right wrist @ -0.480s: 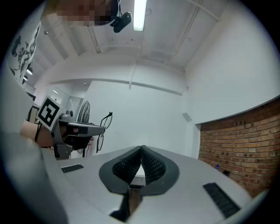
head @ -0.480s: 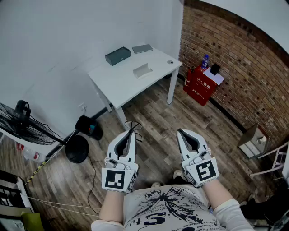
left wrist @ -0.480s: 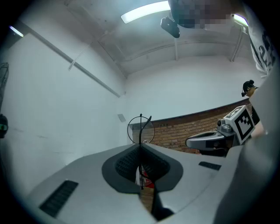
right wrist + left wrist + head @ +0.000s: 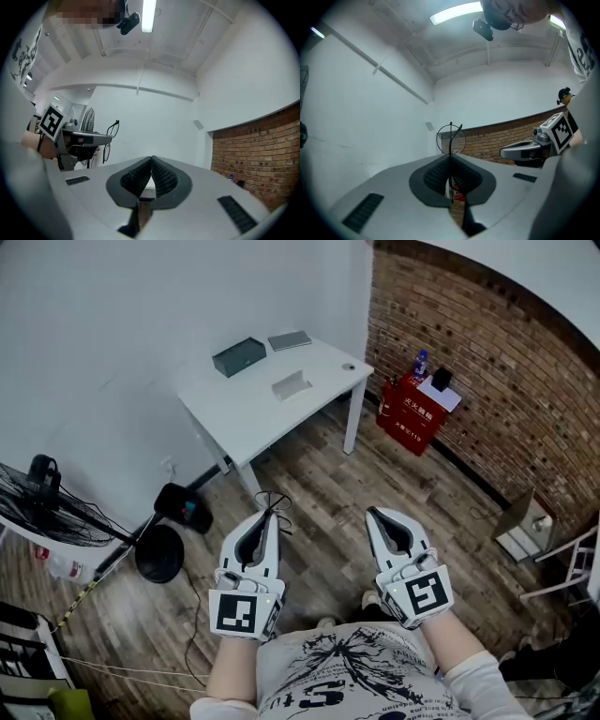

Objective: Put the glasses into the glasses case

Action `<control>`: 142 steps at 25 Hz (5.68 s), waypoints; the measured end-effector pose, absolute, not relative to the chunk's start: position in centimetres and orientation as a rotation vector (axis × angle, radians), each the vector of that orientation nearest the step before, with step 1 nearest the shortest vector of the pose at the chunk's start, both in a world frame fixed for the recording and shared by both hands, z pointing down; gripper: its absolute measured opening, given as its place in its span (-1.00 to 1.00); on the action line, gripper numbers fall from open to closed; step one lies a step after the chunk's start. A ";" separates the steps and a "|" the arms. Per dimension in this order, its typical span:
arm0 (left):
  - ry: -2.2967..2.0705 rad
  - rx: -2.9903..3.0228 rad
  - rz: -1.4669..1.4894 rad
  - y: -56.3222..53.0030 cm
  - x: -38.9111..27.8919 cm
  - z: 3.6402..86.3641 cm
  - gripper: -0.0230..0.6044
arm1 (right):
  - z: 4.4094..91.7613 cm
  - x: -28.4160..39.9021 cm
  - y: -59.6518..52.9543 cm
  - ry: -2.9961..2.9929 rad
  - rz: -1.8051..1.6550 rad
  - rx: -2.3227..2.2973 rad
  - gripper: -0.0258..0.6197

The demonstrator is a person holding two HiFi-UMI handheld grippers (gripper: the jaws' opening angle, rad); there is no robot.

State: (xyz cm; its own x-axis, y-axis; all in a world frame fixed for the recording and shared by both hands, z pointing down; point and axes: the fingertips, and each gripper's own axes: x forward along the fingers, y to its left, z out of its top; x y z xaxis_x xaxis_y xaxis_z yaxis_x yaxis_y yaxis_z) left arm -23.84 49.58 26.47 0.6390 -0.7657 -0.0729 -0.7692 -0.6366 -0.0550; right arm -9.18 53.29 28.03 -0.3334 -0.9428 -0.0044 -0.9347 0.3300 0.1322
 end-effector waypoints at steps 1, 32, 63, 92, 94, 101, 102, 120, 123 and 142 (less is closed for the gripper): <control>1.297 -2.773 0.065 49.4 -23.9 26.6 -0.88 | 28.2 -9.2 53.1 -2.499 -0.154 1.778 -0.88; 1.702 -2.600 -0.095 15.8 -5.1 30.4 -0.88 | 32.3 10.0 14.4 -2.691 0.007 1.379 -0.87; 1.586 -2.783 -0.688 -22.3 -1.6 45.9 -0.88 | 40.8 10.9 -24.0 -2.602 0.210 1.188 -0.87; 0.664 -2.601 -1.858 -31.2 -0.7 63.8 -0.88 | 49.6 7.7 -34.1 -2.536 0.339 0.899 -0.87; 0.627 -2.595 -1.888 -31.1 -0.3 64.2 -0.88 | 49.6 7.8 -34.2 -2.539 0.342 0.892 -0.87; 0.518 -2.579 -1.990 -30.9 0.1 65.7 -0.88 | 50.2 8.2 -34.4 -2.534 0.358 0.868 -0.87; 0.506 -2.579 -2.002 -30.8 0.2 65.8 -0.88 | 50.3 8.3 -34.3 -2.533 0.359 0.866 -0.87; 0.482 -2.737 -1.994 -30.6 0.6 66.8 -0.85 | 51.0 8.4 -34.9 -2.502 0.366 0.867 -0.87; 0.510 -2.767 -1.989 -30.9 0.2 66.7 -0.79 | 50.9 8.2 -35.2 -2.499 0.362 0.874 -0.87; 0.782 -2.855 -1.696 -29.8 0.0 60.2 -0.33 | 47.6 8.1 -35.0 -2.530 0.286 0.947 -0.87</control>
State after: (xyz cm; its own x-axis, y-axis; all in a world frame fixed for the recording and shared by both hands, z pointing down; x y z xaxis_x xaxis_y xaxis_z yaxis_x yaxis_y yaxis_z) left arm 0.01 -29.84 60.16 0.4115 -0.2436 0.8782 -0.5092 -0.8606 -0.0001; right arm 8.05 -35.03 47.58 -0.6787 -0.5768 0.4546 -0.6638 0.7466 -0.0438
